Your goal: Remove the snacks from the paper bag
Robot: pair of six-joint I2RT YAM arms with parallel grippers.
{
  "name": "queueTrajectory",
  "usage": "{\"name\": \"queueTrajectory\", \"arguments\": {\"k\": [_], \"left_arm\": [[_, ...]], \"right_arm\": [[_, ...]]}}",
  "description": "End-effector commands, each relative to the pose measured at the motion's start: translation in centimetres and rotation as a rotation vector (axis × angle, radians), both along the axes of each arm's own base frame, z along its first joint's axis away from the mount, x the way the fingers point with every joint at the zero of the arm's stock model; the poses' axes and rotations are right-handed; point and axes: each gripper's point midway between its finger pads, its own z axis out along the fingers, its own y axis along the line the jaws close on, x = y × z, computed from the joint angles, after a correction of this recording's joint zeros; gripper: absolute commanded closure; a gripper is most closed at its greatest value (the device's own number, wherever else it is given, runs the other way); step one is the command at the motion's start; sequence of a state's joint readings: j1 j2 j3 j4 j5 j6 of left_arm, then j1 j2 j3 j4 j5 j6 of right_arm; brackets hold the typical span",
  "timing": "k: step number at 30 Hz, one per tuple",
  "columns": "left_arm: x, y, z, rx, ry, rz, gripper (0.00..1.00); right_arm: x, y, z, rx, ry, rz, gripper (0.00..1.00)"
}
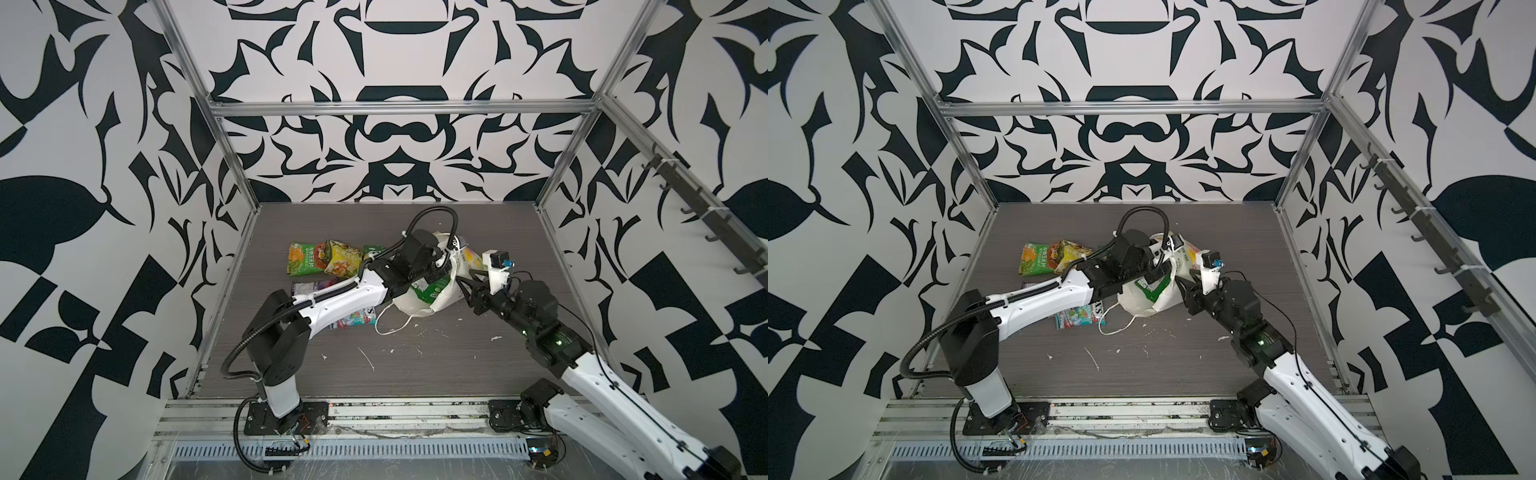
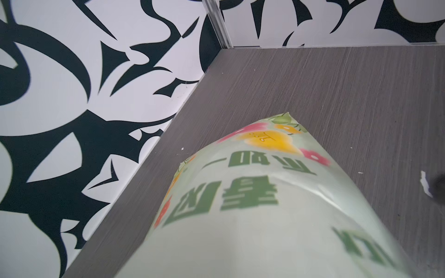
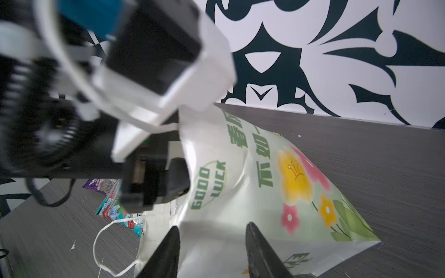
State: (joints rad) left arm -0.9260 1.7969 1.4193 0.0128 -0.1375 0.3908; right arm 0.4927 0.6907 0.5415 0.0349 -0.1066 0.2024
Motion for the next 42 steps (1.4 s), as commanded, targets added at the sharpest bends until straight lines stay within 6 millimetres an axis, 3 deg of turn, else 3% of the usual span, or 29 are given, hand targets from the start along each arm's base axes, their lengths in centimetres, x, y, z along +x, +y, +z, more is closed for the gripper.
{"name": "queueTrajectory", "arguments": {"k": [1, 3, 7, 14, 17, 19, 21, 29, 37, 42], "left_arm": [[1.2, -1.5, 0.5, -0.024, 0.02, 0.013, 0.53], [2.2, -2.1, 0.9, -0.038, 0.02, 0.038, 0.53], [3.2, -2.5, 1.7, -0.063, 0.029, 0.085, 0.52], [3.1, -2.1, 2.1, -0.075, 0.045, 0.104, 0.52], [2.8, -1.8, 1.9, -0.062, 0.047, 0.103, 0.52], [2.5, -1.5, 1.6, -0.054, 0.044, 0.098, 0.52], [2.4, -1.0, 1.2, -0.043, 0.045, 0.103, 0.51], [1.8, -0.4, 0.6, -0.037, 0.052, 0.114, 0.5], [1.8, -0.4, 0.9, -0.031, 0.038, 0.105, 0.5], [1.6, -0.4, 1.0, -0.032, 0.043, 0.097, 0.5]], "right_arm": [[0.1, -1.9, 0.4, 0.0, -0.033, -0.101, 0.5], [0.5, -3.0, 0.9, 0.013, -0.048, -0.169, 0.49], [1.4, -2.8, 1.7, 0.042, -0.013, -0.193, 0.48], [4.0, -3.1, 0.5, 0.068, 0.062, -0.298, 0.47], [5.0, -4.3, 0.3, 0.074, 0.065, -0.397, 0.52], [5.5, -4.6, 0.4, 0.082, 0.062, -0.431, 0.62], [6.0, -4.4, 0.6, 0.077, 0.063, -0.431, 0.69], [7.4, -2.6, 1.3, 0.065, 0.047, -0.372, 0.71], [7.8, -0.2, 1.2, 0.009, -0.005, -0.236, 0.61], [8.4, -0.4, 1.7, -0.017, -0.069, -0.25, 0.73]]}}
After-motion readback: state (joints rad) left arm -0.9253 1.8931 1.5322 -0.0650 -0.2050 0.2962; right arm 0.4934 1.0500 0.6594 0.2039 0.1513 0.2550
